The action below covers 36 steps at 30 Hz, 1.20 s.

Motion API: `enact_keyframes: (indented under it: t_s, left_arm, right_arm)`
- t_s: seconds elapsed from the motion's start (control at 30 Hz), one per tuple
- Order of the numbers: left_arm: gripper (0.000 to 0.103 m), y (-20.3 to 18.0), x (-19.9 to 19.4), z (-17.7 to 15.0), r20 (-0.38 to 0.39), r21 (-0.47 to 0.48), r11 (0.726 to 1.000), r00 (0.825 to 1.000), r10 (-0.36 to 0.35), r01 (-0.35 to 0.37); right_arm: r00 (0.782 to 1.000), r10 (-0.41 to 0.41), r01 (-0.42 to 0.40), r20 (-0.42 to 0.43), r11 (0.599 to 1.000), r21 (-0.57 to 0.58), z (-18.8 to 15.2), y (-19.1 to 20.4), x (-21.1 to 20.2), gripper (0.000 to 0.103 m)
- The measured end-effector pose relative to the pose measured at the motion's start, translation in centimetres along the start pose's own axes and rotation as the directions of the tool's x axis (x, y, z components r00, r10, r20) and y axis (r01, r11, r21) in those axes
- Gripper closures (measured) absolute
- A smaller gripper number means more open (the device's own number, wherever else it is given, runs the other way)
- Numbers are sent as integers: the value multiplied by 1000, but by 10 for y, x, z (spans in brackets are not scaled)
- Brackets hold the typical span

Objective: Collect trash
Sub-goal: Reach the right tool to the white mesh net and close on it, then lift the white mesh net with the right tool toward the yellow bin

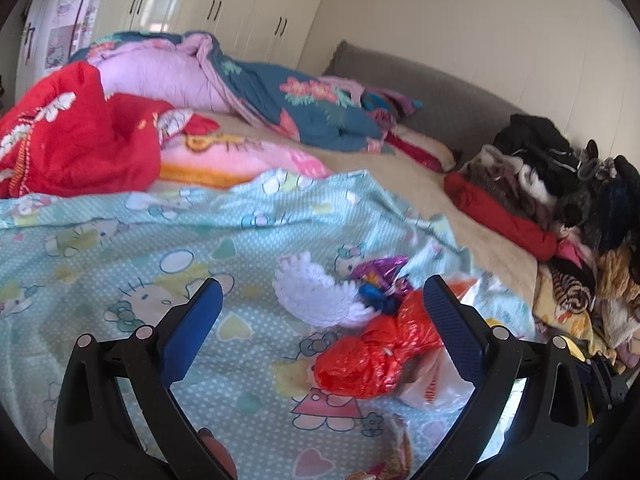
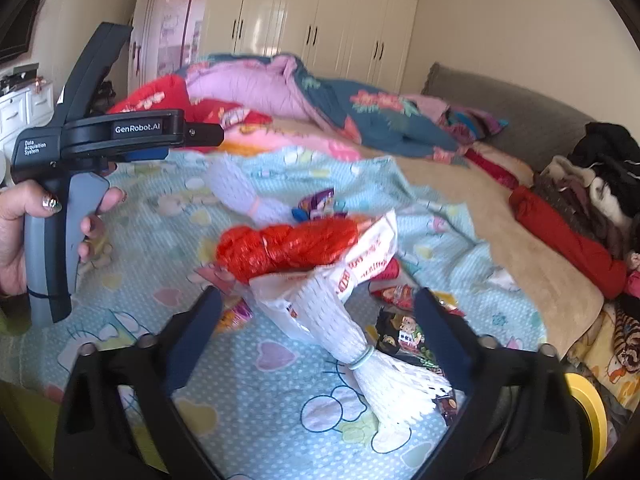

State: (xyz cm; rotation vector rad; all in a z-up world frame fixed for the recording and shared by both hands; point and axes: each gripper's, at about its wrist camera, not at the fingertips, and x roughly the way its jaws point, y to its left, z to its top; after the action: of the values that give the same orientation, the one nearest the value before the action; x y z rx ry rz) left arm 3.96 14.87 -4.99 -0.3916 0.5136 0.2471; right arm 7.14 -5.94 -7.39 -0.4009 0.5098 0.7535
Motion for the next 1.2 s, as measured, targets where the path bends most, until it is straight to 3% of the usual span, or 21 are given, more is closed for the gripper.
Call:
enact_keyframes:
  t_s: [0.1, 0.2, 0.4, 0.47, 0.67, 0.73, 0.8, 0.93, 0.97, 1.2]
  left_arm:
    - [11, 8, 14, -1, -37, -47, 997, 998, -55, 53]
    - [11, 15, 31, -1, -80, -88, 995, 996, -44, 37]
    - [11, 17, 54, -3, -117, -118, 990, 989, -95, 81]
    - [11, 16, 59, -5, -130, -127, 988, 986, -104, 87]
    - [11, 19, 68, -5, -141, -170, 982, 984, -104, 80]
    - [19, 18, 68, -5, -140, -162, 984, 985, -103, 80]
    - [39, 18, 66, -5, -134, -158, 985, 987, -86, 65]
    - [65, 20, 56, -4, -107, -179, 981, 989, -99, 79]
    - [76, 20, 54, -4, -102, -177, 981, 990, -101, 82]
    - [80, 6, 22, 15, -33, -120, 986, 992, -119, 115]
  right_arm:
    - [997, 32, -32, -65, 999, 5, -1, -4, 17, 33]
    - [994, 38, -38, -101, 999, 0, -1, -5, 32, 37]
    - [985, 48, -47, -164, 999, 14, -3, -9, 52, 60]
    - [983, 69, -66, -171, 997, 27, -4, -10, 55, 73]
    - [983, 114, -98, -143, 989, 115, -9, -18, 51, 83]
    - [985, 127, -108, -119, 983, 151, -9, -21, 46, 84]
    - [986, 140, -121, -93, 976, 181, -8, -24, 39, 84]
    - [987, 152, -136, -56, 964, 227, -5, -29, 27, 84]
    - [987, 156, -140, -47, 961, 239, -4, -31, 24, 84]
    - [986, 166, -159, 5, 941, 297, 1, -41, 4, 84]
